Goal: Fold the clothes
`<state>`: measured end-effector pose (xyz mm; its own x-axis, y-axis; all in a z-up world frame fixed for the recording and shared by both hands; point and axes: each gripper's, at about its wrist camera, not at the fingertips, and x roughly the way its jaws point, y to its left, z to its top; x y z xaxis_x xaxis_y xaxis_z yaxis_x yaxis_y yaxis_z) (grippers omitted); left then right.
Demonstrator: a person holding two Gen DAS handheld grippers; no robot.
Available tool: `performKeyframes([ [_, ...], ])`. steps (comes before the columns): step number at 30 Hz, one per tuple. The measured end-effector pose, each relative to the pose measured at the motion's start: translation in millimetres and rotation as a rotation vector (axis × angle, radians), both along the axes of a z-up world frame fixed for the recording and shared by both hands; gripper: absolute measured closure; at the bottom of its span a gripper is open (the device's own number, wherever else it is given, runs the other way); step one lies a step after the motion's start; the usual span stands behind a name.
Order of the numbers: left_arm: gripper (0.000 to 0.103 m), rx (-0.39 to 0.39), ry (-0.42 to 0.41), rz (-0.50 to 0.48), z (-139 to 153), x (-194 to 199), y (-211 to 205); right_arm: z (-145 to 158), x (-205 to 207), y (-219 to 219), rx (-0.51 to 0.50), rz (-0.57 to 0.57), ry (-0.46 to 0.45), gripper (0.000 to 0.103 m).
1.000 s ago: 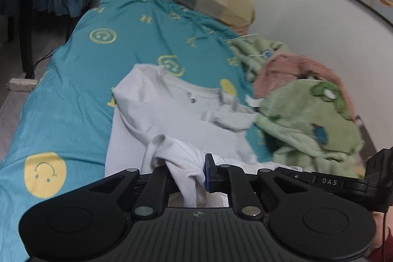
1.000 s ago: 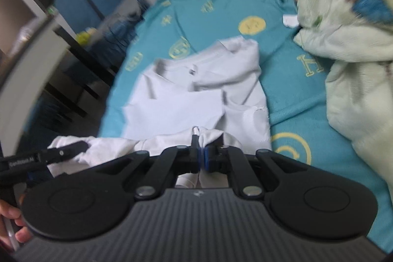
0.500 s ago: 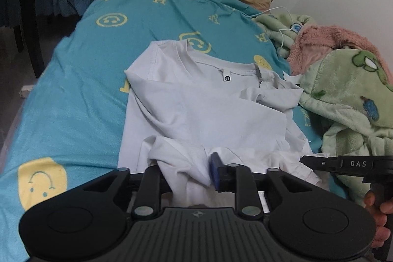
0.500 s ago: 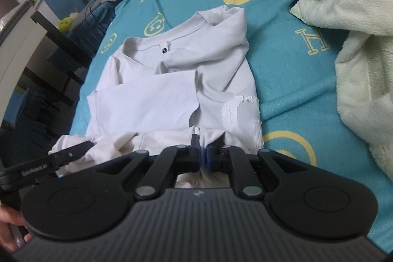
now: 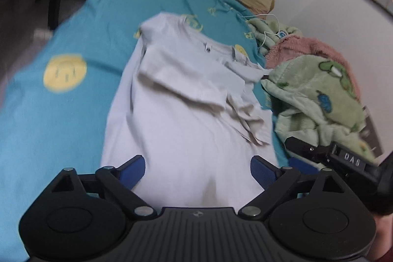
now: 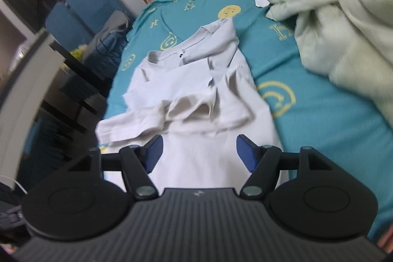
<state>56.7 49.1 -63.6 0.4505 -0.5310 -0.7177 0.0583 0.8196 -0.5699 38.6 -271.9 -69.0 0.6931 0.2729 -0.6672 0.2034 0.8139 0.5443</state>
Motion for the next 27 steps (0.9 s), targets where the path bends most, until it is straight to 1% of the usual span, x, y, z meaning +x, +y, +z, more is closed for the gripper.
performKeyframes([
  [2,0.008,-0.08,0.087,0.023,-14,-4,9,-7,-14,1,0.069,-0.027,0.031,0.035],
  [3,0.008,-0.106,0.137,0.031,-23,-5,11,-14,-19,0,0.121,-0.045,0.056,0.035],
  [4,0.008,-0.128,0.188,0.04,-31,-5,13,-21,-24,-1,0.173,-0.064,0.083,0.034],
  [5,0.008,-0.142,0.224,0.05,-39,-5,13,-29,-29,-3,0.225,-0.087,0.113,0.033],
  [7,0.008,-0.163,0.283,0.072,-53,-4,14,-44,-34,-5,0.327,-0.119,0.169,0.033],
  [9,0.008,-0.163,0.308,0.098,-62,-2,13,-57,-38,-6,0.425,-0.15,0.214,0.033],
  [12,0.009,-0.194,0.311,0.145,-69,1,14,-76,-42,-6,0.558,-0.187,0.267,0.033],
  [13,0.009,-0.21,0.309,0.166,-70,2,16,-80,-41,-6,0.576,-0.192,0.282,0.033],
  [16,0.011,-0.262,0.293,0.239,-74,5,25,-90,-39,-6,0.573,-0.23,0.324,0.033],
  [17,0.015,-0.273,0.284,0.264,-74,6,27,-94,-39,-7,0.576,-0.25,0.335,0.034],
  [20,0.023,-0.297,0.27,0.321,-76,9,34,-99,-38,-11,0.604,-0.295,0.318,0.035],
  [22,0.023,-0.311,0.26,0.333,-77,9,34,-98,-35,-12,0.59,-0.319,0.298,0.035],
  [24,0.024,-0.303,0.241,0.332,-76,9,32,-98,-33,-14,0.575,-0.339,0.281,0.042],
  [25,0.027,-0.291,0.232,0.331,-76,8,30,-98,-32,-14,0.562,-0.341,0.279,0.05],
  [26,0.03,-0.282,0.225,0.332,-75,8,30,-97,-32,-14,0.55,-0.345,0.279,0.061],
  [27,0.033,-0.274,0.221,0.334,-75,8,29,-97,-32,-14,0.541,-0.35,0.281,0.069],
])
